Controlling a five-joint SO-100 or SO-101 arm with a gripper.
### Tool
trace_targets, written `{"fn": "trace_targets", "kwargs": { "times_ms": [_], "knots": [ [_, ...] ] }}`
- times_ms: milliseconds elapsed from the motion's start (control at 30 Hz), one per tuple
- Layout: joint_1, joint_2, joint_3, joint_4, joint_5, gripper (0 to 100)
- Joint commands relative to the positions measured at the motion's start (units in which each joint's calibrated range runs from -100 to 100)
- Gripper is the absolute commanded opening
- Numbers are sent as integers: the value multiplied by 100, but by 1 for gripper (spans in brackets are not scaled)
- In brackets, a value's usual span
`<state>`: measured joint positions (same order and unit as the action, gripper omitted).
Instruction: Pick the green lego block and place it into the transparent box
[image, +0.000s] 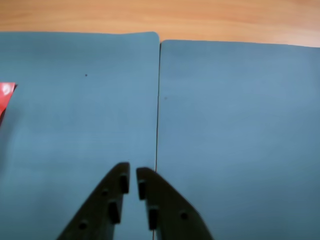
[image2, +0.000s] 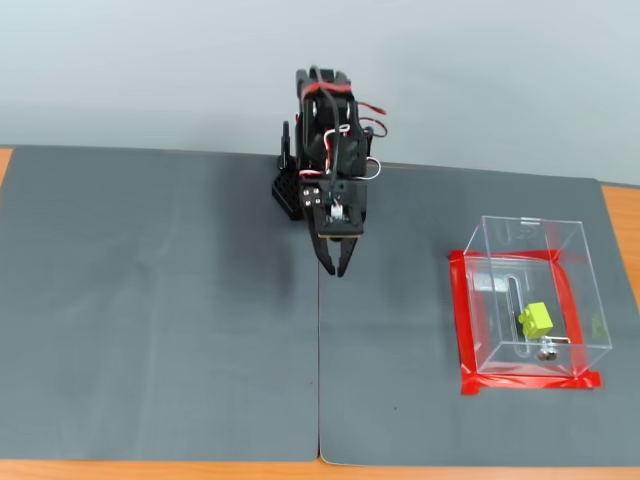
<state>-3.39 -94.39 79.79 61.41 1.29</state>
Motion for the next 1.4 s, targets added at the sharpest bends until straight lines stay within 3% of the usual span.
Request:
{"fn": "trace_targets", "kwargs": {
  "times_ms": [0,333,700,967,1367],
  "knots": [
    [-232,-425,492,-90,-12,2],
    [-336,-501,1659,-90,-12,2],
    [-239,-518,1659,57,-23,2],
    [-254,-518,1315,1273,-320,2],
    [-247,-510,1297,1342,-387,2]
  ]
}}
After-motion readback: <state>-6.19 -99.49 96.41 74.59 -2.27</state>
